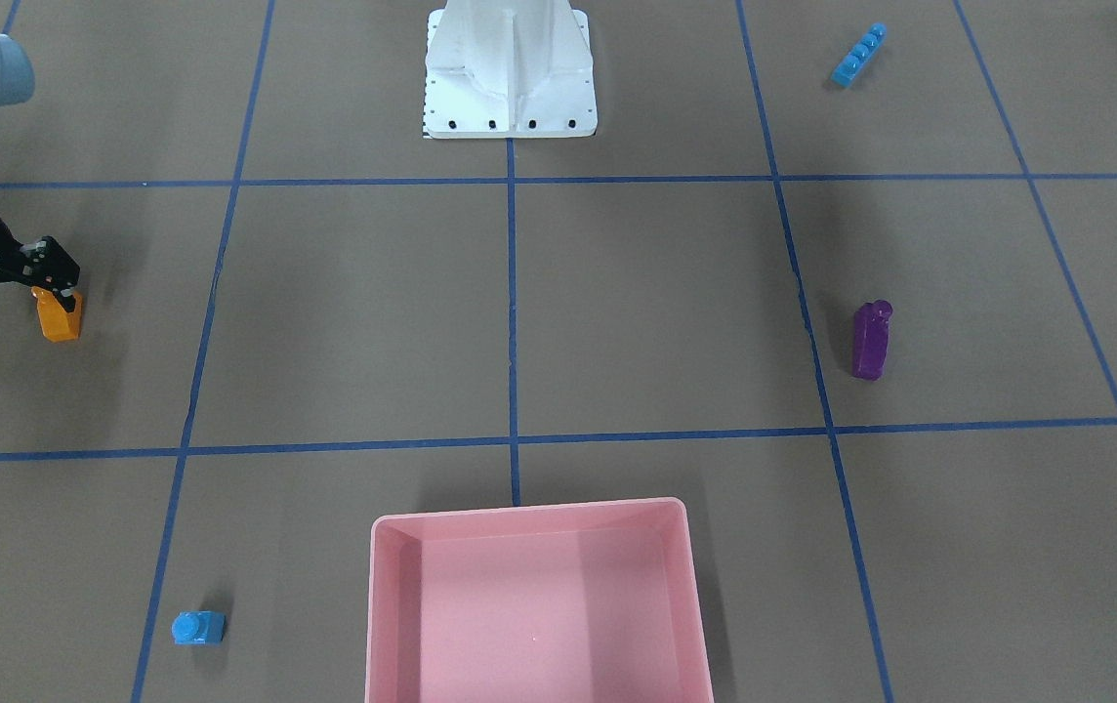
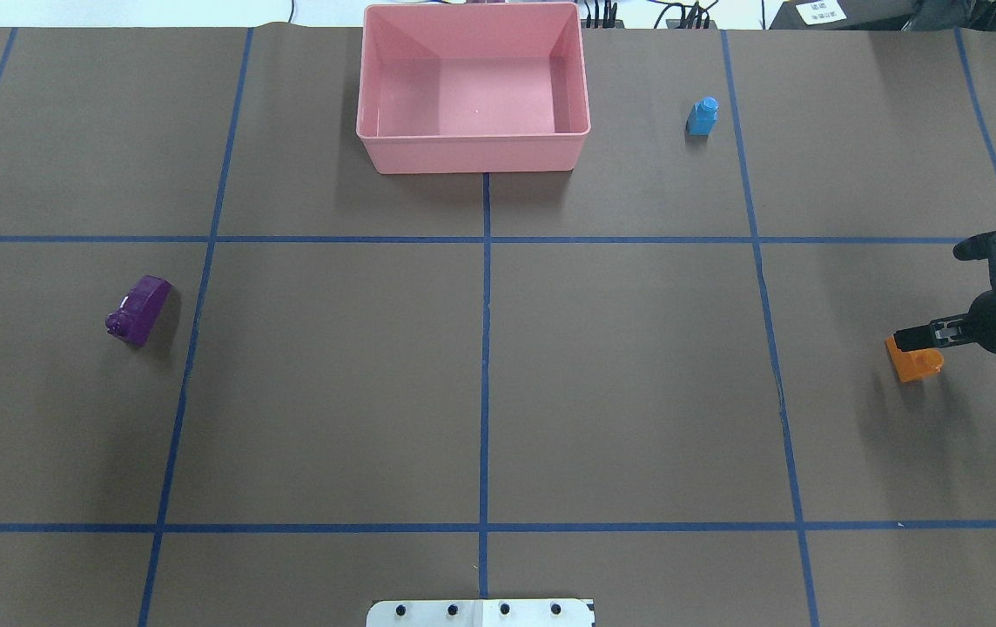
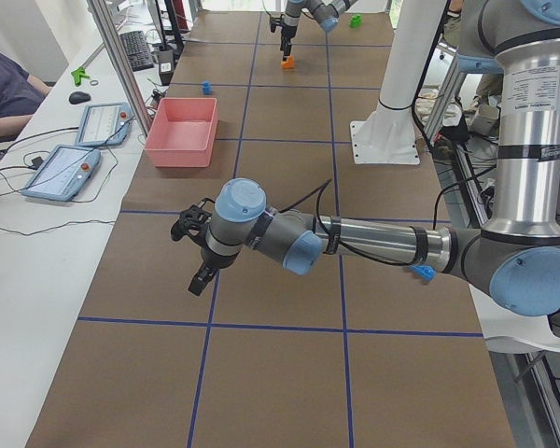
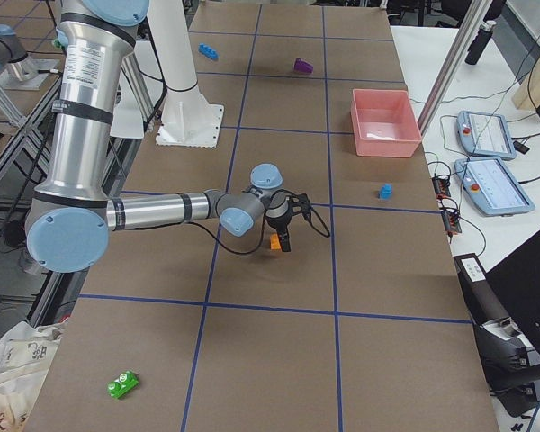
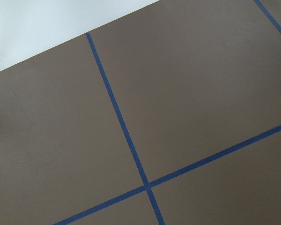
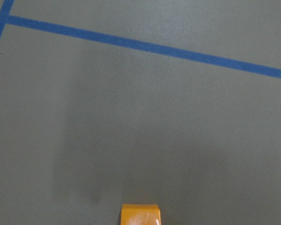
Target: Put all blocks into box
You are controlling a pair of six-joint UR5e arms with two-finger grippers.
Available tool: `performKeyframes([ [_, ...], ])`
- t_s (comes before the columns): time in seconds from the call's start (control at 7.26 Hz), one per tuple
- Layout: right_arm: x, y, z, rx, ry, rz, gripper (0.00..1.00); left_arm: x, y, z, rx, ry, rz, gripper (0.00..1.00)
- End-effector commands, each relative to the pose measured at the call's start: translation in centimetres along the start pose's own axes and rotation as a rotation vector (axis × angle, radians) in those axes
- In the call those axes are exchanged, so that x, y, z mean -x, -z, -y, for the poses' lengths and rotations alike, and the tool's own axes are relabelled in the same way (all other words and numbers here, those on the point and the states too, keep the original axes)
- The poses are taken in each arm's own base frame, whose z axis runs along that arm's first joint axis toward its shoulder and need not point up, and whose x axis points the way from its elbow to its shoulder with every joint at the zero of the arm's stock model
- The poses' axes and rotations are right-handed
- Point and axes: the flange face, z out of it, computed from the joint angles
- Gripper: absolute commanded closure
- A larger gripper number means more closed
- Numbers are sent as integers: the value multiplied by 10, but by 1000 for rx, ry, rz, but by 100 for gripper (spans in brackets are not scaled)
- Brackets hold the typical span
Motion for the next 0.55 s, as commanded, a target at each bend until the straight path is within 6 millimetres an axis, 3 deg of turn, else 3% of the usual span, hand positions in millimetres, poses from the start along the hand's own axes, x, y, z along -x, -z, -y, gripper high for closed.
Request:
performKeyframes([
  [0.0, 8, -9, -14, 32, 26, 4, 0, 0, 1, 0, -3, -2, 0, 0],
  [0.14, 11, -11, -15, 33, 33, 1, 1, 0, 1, 0, -3, -2, 0, 0],
  [0.28, 14, -11, -15, 35, 39, 5, 45, 0, 1, 0, -3, -2, 0, 0],
  [0.41, 15, -12, -15, 38, 40, 8, 94, 0, 1, 0, -3, -2, 0, 0],
])
